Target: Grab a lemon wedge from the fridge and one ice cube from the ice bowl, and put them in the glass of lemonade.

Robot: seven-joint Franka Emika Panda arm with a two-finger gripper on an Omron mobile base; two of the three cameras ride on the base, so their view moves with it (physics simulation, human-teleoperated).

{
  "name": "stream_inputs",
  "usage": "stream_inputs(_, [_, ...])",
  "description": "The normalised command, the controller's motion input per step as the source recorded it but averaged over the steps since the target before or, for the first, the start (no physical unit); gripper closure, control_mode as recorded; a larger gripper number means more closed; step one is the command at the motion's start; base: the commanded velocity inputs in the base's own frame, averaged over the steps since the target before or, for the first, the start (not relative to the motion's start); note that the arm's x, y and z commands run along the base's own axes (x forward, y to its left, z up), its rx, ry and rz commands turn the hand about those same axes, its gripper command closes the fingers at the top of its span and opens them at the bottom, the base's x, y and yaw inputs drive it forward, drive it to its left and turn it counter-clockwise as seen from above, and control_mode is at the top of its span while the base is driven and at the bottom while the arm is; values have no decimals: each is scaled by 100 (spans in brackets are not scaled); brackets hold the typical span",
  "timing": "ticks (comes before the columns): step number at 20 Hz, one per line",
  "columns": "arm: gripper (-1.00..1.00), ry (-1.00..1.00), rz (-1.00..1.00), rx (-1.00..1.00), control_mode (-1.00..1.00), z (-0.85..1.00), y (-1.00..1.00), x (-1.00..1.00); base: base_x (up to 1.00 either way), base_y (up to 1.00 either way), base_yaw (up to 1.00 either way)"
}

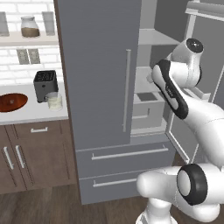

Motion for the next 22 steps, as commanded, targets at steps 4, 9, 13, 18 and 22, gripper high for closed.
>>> stream_inputs(4, [-100,0,4,0,-100,23,73,-31,0,0,0])
stream_inputs(9, [-100,1,-10,0,-100,1,68,25,0,0,0])
stream_inputs(13, [-100,0,-22,0,-100,-3,42,45,0,0,0])
stream_inputs(18, [-100,0,-22,12,-100,0,6,36,0,0,0])
stream_inputs(22, [-100,0,-4,19,-100,-10,0,22,0,0,0])
